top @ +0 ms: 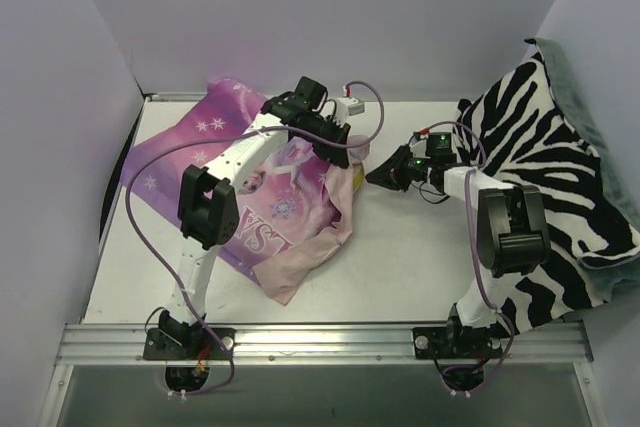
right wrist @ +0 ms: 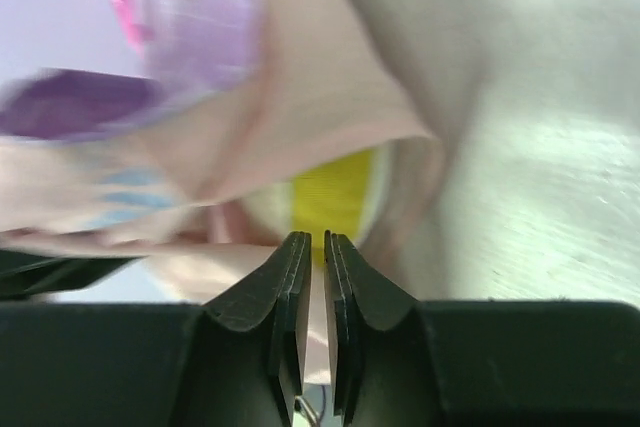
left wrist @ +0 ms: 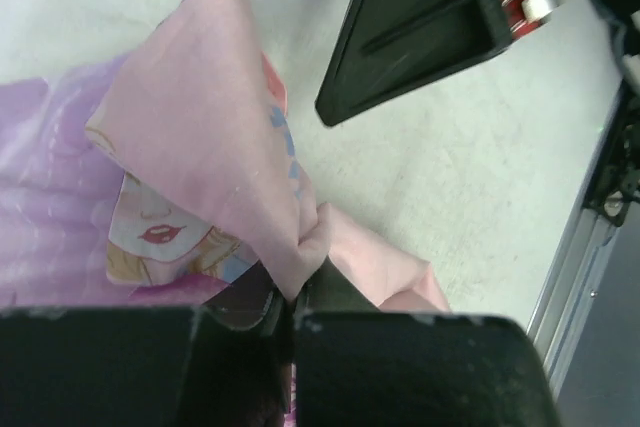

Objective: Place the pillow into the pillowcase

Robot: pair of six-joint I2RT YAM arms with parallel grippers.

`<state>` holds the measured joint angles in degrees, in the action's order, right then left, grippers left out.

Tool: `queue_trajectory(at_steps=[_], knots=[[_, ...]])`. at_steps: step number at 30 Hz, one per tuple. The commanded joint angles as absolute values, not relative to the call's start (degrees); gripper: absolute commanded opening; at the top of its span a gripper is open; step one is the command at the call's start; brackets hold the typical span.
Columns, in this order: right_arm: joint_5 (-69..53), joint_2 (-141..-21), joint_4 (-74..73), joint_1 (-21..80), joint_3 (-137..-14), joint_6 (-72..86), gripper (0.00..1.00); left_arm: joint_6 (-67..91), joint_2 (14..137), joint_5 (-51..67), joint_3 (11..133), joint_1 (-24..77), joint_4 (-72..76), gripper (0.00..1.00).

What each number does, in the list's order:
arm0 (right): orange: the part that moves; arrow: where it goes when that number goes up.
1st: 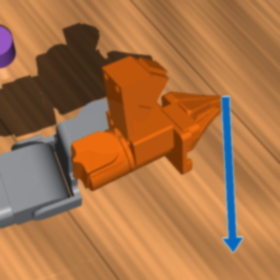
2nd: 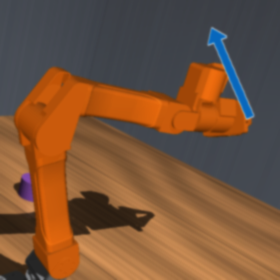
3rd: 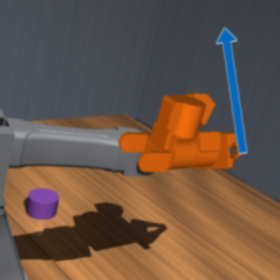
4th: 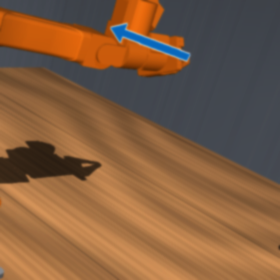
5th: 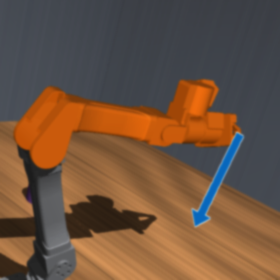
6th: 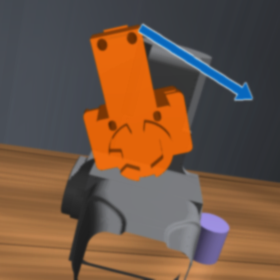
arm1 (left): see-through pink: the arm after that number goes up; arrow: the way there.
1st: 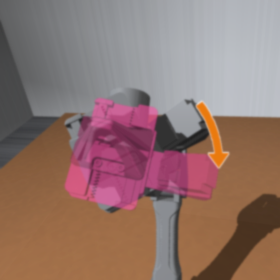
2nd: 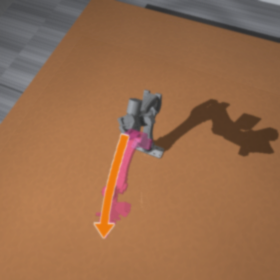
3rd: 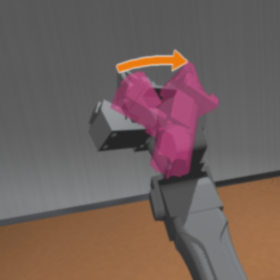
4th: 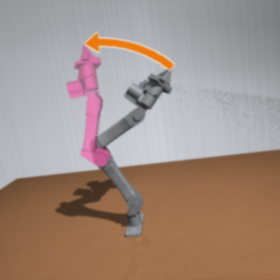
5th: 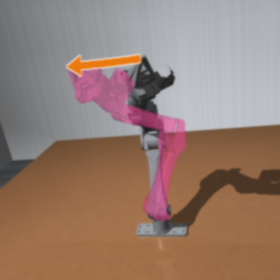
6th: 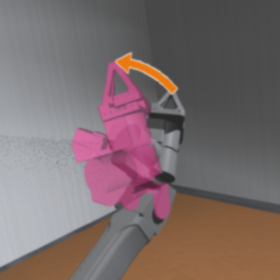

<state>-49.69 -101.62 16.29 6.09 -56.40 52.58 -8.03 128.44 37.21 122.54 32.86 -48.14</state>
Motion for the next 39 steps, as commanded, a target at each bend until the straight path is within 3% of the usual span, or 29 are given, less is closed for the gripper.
queue_trajectory(at_steps=[1,5,14,19,21,22,24,25,27,30,33,39], knots=[[-47.02,-102.12,5.27,8.34,-57.22,46.14,0.13,-5.9,124.27,44.99,127.79,33.39,-45.79,0.0],[-47.99,-108.35,15.54,10.81,-57.65,54.82,0.16,-5.63,124.54,49.74,129.37,36.55,-45.88,0.0],[-51.76,-115.66,35.14,14.15,-72.51,74.42,0.23,1.82,126.83,62.04,142.28,45.61,-44.48,0.0],[-55.28,-111.45,32.71,11.79,-67.16,71.21,0.25,2.02,123.14,60.82,133.7,45.0,-42.72,0.02],[-56.86,-109.17,22.93,10.47,-64.25,62.56,0.25,1.5,120.43,57.58,128.88,44.83,-42.28,0.21],[-57.13,-108.38,19.55,9.07,-63.64,59.18,0.25,0.97,119.45,56.7,127.54,44.74,-41.75,0.49],[-55.65,-107.23,9.29,7.57,-64.94,43.8,0.29,0.35,116.91,53.38,125.52,43.95,-41.75,0.66],[-53.98,-107.4,-5.74,7.12,-67.04,38.29,0.31,0.53,116.2,52.57,124.12,41.6,-41.75,0.73],[-49.25,-109.24,-21.7,5.45,-73.35,28.43,0.36,2.71,115.14,50.46,123.66,37.46,-41.75,0.8],[-45.1,-109.69,-29.15,2.38,-75.93,21.45,0.47,3.43,114.87,45.11,123.75,26.48,-42.88,0.8],[-40.88,-109.77,-36.87,0.44,-79.35,17.5,0.52,-8.21,114.52,35.27,121.65,17.16,-47.63,0.8],[-37.18,-109.78,-48.59,0.09,-82.09,11.34,0.6,-24.15,113.47,25.31,108.92,12.56,-56.94,0.7]])
